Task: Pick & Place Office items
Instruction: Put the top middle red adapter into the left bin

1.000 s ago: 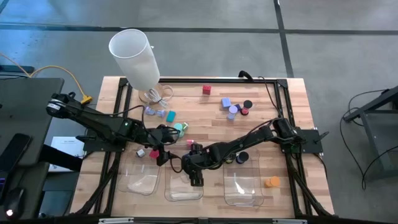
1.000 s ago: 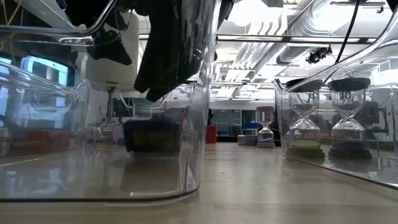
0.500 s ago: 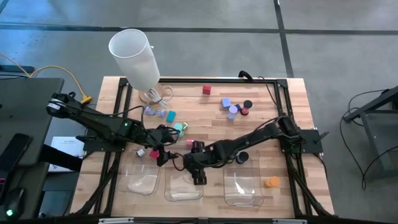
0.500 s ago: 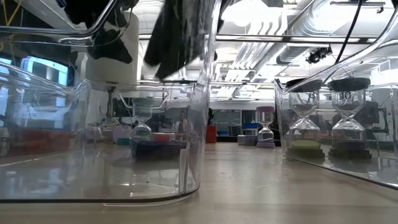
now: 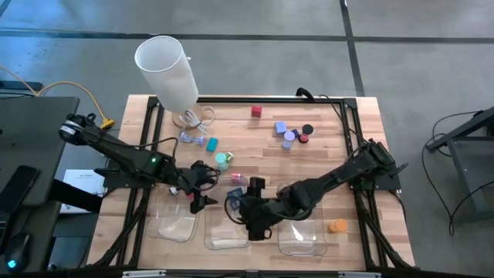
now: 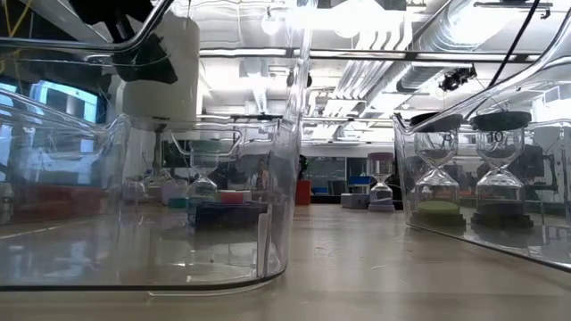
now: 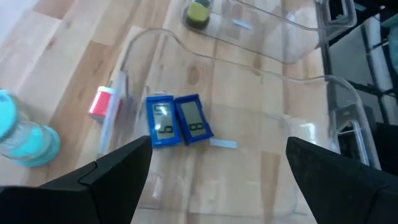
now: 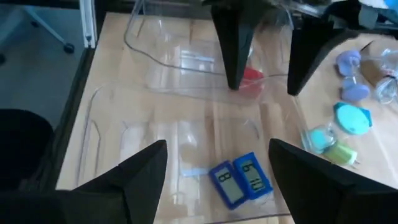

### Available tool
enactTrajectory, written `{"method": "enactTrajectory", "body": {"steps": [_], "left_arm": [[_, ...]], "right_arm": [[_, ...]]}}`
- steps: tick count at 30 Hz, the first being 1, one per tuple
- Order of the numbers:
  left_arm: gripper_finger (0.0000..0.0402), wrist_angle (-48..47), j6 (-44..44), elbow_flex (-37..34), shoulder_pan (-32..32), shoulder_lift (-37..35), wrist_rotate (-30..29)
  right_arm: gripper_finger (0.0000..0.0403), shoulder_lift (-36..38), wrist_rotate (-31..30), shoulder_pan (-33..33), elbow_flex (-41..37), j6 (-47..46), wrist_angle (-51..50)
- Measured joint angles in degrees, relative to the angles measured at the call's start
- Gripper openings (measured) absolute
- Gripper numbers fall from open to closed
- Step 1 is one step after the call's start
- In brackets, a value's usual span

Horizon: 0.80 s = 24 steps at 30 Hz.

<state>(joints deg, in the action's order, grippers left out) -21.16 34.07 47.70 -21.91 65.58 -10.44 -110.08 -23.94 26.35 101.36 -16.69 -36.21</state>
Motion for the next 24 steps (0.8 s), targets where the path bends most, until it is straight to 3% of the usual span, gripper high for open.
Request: {"method": "enactTrajectory", "body": {"steps": [13, 24], "left_arm": [[0.0363, 0.2, 3.3, 0.0, -5.2, 0.0, -5.1], [0.0363, -0.6, 3.2, 0.0, -5.7, 0.0, -7.7]], "right_arm": [[0.0269, -0.1, 0.3, 2.0, -0.1, -4.1, -0.5], [0.0269, -0.1, -1.3, 1.5, -0.1, -5.3, -3.1]]}}
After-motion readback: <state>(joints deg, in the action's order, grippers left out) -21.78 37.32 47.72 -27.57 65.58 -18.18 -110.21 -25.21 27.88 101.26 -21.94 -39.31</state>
